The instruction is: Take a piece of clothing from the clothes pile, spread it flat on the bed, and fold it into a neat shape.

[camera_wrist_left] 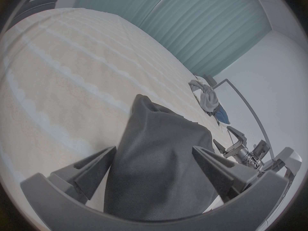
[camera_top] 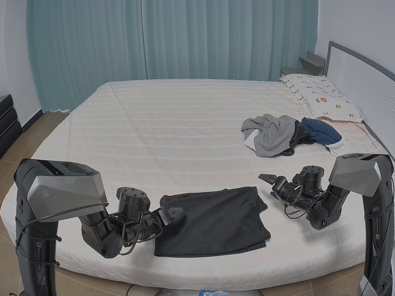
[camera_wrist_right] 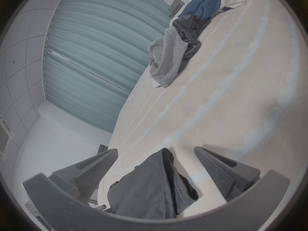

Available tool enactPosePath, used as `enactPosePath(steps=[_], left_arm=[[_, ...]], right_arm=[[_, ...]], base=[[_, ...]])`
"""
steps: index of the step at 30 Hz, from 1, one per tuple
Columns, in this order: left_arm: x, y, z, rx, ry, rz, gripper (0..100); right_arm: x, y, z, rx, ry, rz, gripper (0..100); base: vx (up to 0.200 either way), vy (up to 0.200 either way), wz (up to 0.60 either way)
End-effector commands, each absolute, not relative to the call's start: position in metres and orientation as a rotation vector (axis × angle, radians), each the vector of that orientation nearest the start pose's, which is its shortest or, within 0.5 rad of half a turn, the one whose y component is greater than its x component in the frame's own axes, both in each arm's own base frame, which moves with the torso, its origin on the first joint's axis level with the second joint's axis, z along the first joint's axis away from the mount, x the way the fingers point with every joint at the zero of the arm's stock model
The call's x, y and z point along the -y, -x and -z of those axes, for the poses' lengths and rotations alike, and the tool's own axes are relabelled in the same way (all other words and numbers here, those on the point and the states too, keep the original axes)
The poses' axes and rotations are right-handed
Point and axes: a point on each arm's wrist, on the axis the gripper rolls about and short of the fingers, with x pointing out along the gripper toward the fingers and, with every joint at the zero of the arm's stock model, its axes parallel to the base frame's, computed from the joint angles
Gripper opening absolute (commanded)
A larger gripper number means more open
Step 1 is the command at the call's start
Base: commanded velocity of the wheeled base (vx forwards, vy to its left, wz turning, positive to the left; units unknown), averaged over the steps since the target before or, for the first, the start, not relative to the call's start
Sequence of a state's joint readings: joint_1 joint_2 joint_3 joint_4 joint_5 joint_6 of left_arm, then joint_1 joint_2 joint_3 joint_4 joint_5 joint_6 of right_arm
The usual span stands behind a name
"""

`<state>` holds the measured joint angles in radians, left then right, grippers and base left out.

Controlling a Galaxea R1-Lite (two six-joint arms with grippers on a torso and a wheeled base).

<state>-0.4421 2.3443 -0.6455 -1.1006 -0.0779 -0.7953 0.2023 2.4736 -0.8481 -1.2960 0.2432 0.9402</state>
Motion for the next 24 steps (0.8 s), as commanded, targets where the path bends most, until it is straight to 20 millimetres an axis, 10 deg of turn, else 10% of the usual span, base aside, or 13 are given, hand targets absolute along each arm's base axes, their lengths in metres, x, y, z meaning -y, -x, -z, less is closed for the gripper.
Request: enactPosePath(steps=[1,24], left_arm=[[0.1509,-0.3112,0.0304,-0.771,0.636,0.238,0],[0.1452,-0.3127,0.0247,-0.744,0.654,0.207,0]], right_arm=[[-0.0853,-0.3882,0.0245,-0.514,-0.922,-0.254,100],[-0.0836,-0.3861,0.0293,-0.530,-0.923,-0.243,100]], base=[[0.000,0.000,0.00],[0.000,0.000,0.00]])
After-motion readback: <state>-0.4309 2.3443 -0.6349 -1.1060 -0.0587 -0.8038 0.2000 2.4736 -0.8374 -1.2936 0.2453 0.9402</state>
